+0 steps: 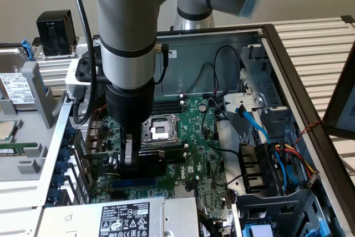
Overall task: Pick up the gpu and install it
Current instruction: 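Insert the gpu into the slot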
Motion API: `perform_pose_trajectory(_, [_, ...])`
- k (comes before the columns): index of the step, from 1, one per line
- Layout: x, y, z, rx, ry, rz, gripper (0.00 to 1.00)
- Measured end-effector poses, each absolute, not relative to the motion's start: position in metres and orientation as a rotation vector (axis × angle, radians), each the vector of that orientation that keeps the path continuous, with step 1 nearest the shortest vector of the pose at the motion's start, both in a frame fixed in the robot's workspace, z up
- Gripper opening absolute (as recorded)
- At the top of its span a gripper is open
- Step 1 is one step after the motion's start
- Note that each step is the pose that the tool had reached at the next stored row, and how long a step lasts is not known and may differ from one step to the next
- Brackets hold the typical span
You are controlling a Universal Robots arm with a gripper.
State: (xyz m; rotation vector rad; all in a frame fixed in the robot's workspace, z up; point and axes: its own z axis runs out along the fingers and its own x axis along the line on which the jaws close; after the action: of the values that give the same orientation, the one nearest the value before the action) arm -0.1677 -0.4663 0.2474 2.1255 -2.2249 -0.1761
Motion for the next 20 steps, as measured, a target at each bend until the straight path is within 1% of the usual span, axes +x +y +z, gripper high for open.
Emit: perform_pose_trajectory(20, [-0.1674,-0.4664,0.2453,2.112,-2.238,-0.177,0.28])
